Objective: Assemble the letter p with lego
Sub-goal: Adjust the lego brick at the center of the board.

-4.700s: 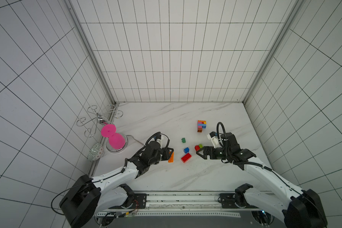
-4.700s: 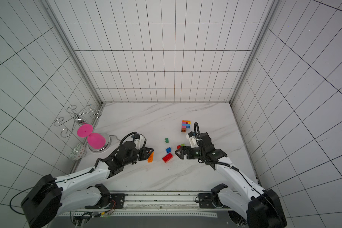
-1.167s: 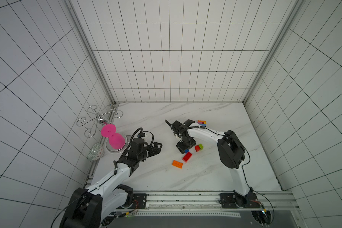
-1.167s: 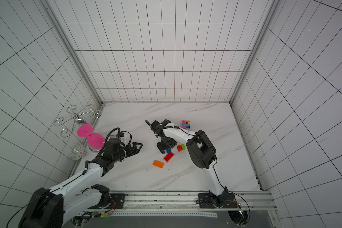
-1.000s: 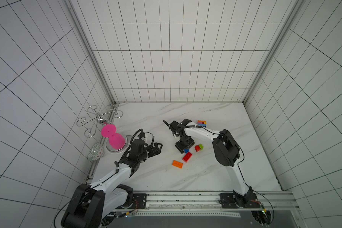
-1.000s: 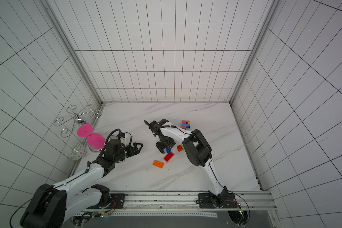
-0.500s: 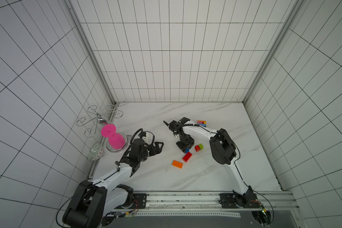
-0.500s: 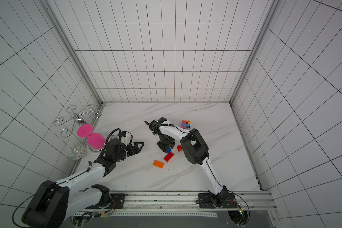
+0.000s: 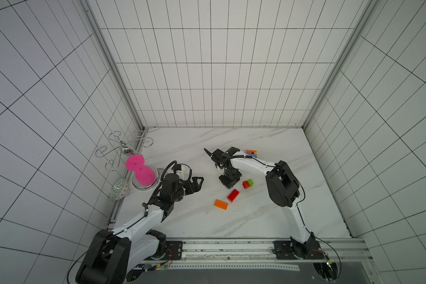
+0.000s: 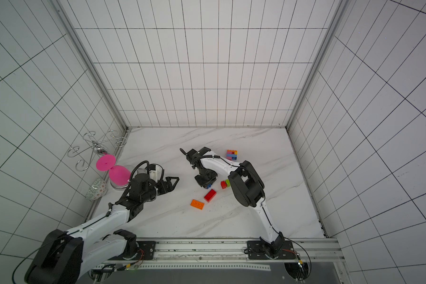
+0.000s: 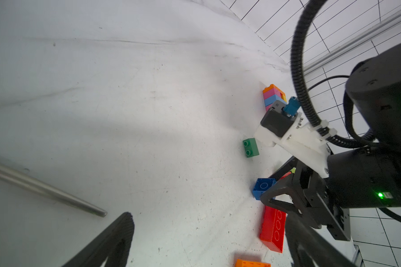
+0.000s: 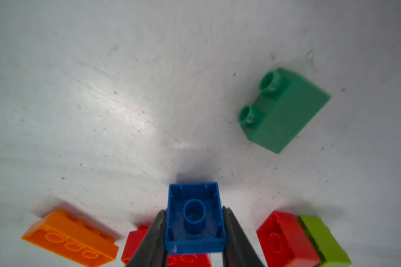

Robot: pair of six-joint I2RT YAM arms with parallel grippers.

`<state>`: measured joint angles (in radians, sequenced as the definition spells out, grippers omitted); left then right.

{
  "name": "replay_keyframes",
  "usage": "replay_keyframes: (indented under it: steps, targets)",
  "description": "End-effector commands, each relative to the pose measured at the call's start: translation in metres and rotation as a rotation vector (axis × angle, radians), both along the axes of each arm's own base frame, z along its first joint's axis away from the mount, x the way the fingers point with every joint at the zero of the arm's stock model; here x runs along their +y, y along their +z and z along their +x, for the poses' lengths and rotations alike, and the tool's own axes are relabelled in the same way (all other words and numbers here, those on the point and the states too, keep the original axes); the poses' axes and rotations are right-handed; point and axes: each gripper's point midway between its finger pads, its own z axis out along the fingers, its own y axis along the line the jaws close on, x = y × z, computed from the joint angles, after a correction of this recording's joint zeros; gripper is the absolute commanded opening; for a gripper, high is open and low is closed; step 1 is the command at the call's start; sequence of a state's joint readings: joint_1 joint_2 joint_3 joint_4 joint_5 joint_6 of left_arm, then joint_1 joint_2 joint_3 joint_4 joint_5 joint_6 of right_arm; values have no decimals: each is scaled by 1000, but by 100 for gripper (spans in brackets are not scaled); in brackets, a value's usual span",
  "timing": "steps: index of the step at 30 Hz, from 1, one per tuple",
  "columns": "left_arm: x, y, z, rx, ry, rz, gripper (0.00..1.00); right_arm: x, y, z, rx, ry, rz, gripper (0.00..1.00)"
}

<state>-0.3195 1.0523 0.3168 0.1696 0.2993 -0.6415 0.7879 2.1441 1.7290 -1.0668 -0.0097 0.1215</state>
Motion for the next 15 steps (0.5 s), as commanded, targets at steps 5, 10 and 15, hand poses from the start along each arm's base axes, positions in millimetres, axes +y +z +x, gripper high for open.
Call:
replay_keyframes:
  steps: [5,10,15]
  targets:
    - [6,16,1,-87,24,4,97,53,38,17,-327,86,393,5]
    - [9,20,-1,-108,37,7,97,66,24,14,-418,119,488,6]
    - [11,23,-2,-122,43,7,97,70,3,11,-453,122,525,8]
